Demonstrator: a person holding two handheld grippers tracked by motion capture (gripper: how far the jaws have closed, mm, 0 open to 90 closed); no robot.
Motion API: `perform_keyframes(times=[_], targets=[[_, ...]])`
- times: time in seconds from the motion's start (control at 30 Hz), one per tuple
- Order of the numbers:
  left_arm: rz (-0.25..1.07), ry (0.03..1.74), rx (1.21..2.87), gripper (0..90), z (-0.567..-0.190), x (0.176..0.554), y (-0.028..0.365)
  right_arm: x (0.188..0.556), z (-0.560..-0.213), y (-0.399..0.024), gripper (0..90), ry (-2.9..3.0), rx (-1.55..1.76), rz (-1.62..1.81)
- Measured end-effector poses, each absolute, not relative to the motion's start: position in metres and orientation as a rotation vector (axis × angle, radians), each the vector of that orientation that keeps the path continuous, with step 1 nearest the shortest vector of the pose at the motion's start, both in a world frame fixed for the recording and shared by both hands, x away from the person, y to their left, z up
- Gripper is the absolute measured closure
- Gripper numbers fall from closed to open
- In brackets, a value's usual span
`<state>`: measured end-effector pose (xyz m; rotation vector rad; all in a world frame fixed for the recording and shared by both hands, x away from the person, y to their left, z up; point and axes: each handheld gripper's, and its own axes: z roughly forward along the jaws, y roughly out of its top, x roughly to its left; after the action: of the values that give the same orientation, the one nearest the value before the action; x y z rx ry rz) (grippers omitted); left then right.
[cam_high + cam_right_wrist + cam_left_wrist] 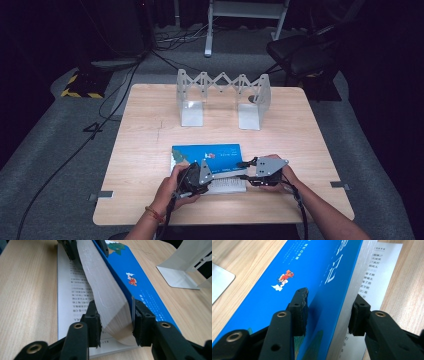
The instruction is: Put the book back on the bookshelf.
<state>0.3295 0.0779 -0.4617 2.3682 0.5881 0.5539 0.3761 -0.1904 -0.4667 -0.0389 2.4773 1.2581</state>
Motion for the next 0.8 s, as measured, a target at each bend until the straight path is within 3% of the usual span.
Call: perform_keyframes(times=[0.1,0.23,0.3,0.6,0.8], targets=[[0.540,0.664,2.360,48.5,-0.460,0.331,0.076,0.371,-0.462,-0.187,65.2,2.466,-0.027,1.210],[0.656,0.720,2.378,36.8,-0.461,0.328,0.063,0.363,-0.451,-0.181,66.4,2.447,-0.013,1.178],[0.660,0.728,2.358,37.4,-0.460,0.328,0.061,0.360,-0.447,-0.179,67.0,2.441,-0.002,1.169],[0.701,0.641,2.409,60.4,-0.455,0.321,0.057,0.352,-0.441,-0.177,66.0,2.428,0.032,1.144],[0.703,0.620,2.334,67.9,-0.457,0.321,0.066,0.362,-0.440,-0.188,48.8,2.411,0.174,1.260]])
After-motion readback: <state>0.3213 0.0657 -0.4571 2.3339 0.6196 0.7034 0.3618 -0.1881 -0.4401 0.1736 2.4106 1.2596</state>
